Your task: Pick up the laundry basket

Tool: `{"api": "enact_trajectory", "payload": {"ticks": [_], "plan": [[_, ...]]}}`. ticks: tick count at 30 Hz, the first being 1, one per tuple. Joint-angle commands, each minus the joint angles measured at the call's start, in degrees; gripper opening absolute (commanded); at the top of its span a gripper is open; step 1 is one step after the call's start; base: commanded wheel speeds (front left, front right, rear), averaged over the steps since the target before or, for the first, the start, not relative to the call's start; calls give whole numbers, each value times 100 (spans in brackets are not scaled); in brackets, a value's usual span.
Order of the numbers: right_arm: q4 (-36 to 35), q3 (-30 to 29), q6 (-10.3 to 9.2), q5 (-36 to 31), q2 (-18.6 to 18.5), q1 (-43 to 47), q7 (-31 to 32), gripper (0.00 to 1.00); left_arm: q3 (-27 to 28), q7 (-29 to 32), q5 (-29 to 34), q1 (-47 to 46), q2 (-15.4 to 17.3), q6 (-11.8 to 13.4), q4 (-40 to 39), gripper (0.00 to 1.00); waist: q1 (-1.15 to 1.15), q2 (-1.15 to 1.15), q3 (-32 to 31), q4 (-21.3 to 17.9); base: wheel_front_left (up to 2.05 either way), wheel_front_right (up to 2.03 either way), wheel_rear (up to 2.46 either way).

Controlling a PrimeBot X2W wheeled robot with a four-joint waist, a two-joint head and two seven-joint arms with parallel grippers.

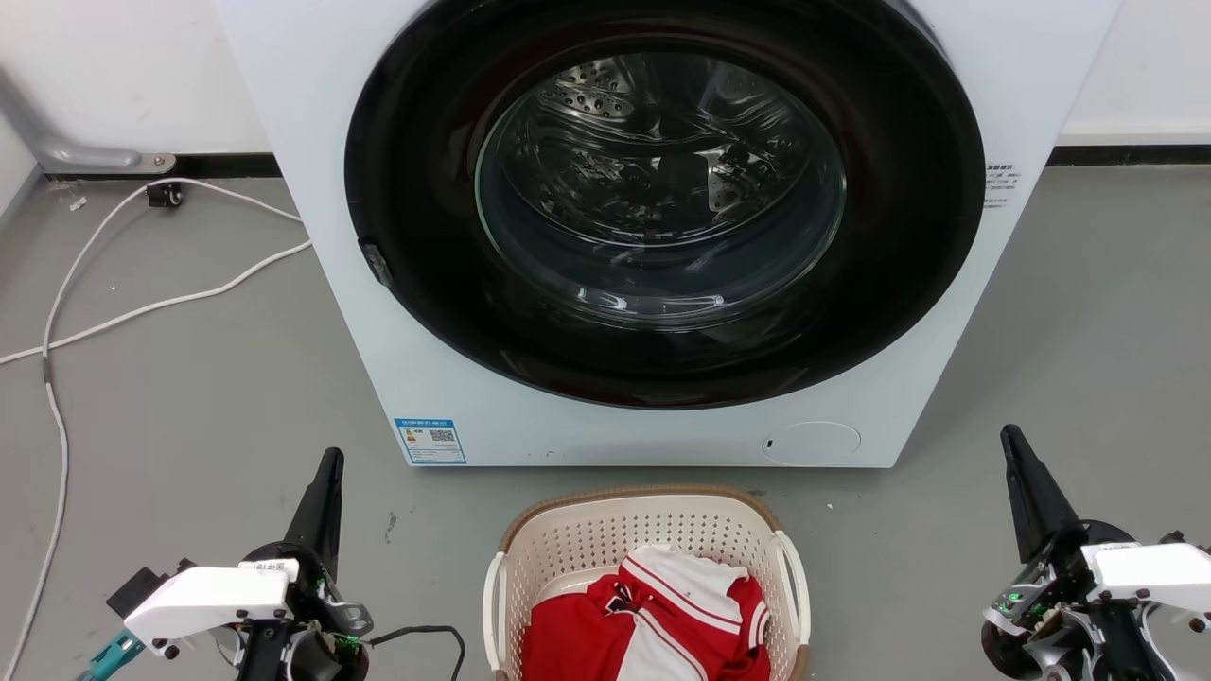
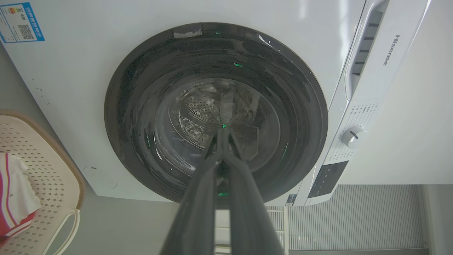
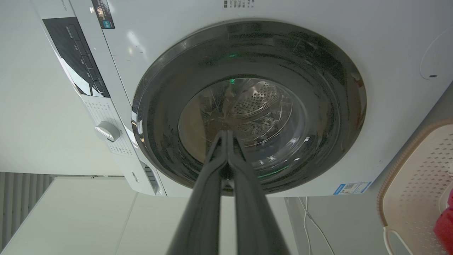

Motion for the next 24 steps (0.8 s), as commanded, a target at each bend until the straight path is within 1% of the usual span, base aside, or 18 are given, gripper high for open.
{"api": "enact_trajectory", "payload": {"ticks": [1,24], "plan": [[7,-9,2,-30,21,-66,11,0,18,32,36,-38,-1,-19,3,0,0,0,0,0,0,0,0],[7,-23,2,-49,32,-68,26,0,35,41,34,-40,-14,-19,4,0,0,0,0,0,0,0,0]]}}
